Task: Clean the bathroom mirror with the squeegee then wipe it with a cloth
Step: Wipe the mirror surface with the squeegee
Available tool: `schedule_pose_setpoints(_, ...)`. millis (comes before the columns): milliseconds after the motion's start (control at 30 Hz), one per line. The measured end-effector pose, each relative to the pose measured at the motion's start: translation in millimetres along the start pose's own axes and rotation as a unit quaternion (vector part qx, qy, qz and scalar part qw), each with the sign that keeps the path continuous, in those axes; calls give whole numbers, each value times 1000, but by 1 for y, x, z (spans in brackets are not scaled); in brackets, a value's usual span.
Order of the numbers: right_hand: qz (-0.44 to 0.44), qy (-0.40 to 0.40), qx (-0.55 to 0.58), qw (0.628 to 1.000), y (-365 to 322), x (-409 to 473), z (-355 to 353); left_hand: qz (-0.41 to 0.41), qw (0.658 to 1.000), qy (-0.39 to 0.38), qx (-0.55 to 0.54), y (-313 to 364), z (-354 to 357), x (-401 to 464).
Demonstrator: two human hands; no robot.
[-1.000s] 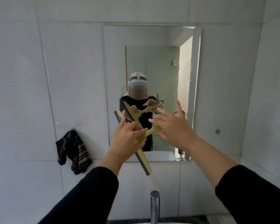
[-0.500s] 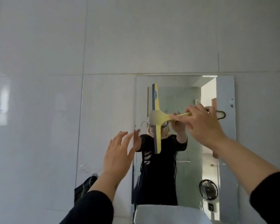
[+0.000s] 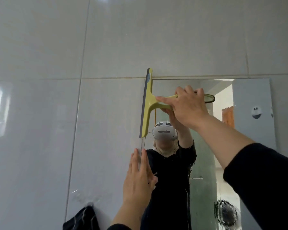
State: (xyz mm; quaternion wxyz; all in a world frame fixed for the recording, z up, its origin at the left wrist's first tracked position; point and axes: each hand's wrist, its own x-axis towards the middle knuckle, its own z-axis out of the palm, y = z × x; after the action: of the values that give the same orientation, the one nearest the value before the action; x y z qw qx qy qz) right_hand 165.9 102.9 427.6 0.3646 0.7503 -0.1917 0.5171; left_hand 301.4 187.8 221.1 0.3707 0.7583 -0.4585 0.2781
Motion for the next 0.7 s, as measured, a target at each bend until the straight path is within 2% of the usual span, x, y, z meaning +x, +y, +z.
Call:
schedule_pose_setpoints(300,-13,-38,-32,999,10,0,-4,-5,1000,8,-18,1,1,-1)
schedule_pose_setpoints(467,5,-84,-38,996,40,-19,-17,-20,999,17,-19,6,2,-2)
schedule_pose_setpoints(600,16,-110,-44,993,57,-31,-28,-43,999,9,-9,8,2,0)
schedule_pose_setpoints(700,24,-129,-52,990,68,-37,-36,-64,997,13,38,21,-1,-3)
